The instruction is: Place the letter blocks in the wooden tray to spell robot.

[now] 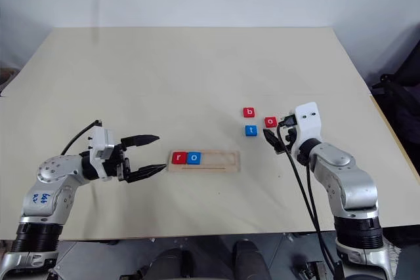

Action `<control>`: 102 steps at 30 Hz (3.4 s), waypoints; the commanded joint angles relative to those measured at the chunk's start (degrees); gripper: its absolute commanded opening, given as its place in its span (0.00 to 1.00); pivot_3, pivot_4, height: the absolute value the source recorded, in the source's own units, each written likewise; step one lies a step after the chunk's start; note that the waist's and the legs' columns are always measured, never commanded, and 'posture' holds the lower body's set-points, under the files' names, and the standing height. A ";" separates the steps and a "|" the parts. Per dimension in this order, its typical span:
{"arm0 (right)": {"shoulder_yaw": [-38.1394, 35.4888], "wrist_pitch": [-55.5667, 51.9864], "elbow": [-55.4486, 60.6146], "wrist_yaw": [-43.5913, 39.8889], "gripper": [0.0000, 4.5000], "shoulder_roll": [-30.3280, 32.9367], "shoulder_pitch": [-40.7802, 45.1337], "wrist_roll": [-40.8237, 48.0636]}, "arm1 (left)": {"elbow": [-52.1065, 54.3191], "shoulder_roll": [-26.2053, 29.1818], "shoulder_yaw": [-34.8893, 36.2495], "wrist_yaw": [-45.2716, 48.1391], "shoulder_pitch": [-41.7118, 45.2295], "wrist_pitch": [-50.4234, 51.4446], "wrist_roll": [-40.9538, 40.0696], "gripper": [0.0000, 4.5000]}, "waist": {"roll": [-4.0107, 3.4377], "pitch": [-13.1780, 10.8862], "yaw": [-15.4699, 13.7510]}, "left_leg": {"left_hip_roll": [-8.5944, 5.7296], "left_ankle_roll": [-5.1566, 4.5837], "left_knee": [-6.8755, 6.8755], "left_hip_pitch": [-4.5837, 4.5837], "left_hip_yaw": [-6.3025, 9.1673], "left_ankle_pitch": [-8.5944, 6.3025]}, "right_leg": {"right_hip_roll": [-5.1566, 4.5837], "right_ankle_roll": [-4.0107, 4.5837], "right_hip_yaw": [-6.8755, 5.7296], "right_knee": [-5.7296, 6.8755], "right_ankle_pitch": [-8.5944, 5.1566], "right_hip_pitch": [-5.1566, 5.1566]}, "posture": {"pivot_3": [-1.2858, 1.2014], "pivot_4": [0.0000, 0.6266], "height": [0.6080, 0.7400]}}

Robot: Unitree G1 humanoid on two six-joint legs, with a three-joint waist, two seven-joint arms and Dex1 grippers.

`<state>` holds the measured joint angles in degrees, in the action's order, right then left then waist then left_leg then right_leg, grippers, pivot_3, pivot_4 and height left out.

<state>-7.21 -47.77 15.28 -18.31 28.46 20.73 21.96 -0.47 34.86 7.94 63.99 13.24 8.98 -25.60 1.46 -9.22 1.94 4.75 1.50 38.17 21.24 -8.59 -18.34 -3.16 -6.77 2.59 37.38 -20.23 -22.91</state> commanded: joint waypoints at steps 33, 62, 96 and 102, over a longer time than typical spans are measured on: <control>7.08 -8.00 -2.82 6.05 1.00 -6.49 13.48 -4.68 | 0.90 0.54 0.69 -1.16 1.25 -1.64 -0.65 0.99 | 0.00 0.00 1.38 | 0.02 0.01 -0.07 0.21 -0.01 0.00 | 0.03 0.00 0.34 0.18 0.00 -0.60 | 0.52 0.24 1.00; 6.23 6.11 -40.05 20.40 0.55 -26.79 29.43 -15.72 | 2.16 0.27 0.24 -1.85 1.18 -1.30 -0.79 1.00 | -0.04 -0.02 4.63 | 0.07 0.12 -0.14 0.27 -0.08 0.06 | 0.01 0.00 0.36 0.42 0.00 -0.75 | 0.52 0.24 1.00; 2.55 -27.56 26.11 16.95 0.62 -22.78 -8.44 -9.08 | -9.45 0.31 -5.19 7.26 12.71 -2.41 0.75 1.00 | -0.10 -0.07 2.82 | 0.06 0.23 -0.18 0.39 -0.03 0.04 | 0.47 -0.02 0.63 0.11 0.01 -0.81 | 0.52 0.24 1.00; -2.37 -24.89 28.64 4.32 1.00 -11.64 -10.81 -3.50 | -7.56 1.15 -4.59 7.54 11.10 -1.73 0.09 1.00 | -0.10 -0.07 2.56 | 0.05 0.22 -0.17 0.39 0.00 0.04 | 0.47 -0.04 0.70 0.05 0.02 -0.79 | 0.52 0.24 1.00</control>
<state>-6.24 -75.00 40.55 -9.02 13.04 10.86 16.15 -9.82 35.01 2.22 70.87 25.19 7.24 -24.69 1.37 -9.29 4.49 4.78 1.70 38.00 21.64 -8.58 -18.32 -2.70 -6.82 3.29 37.40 -20.21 -23.69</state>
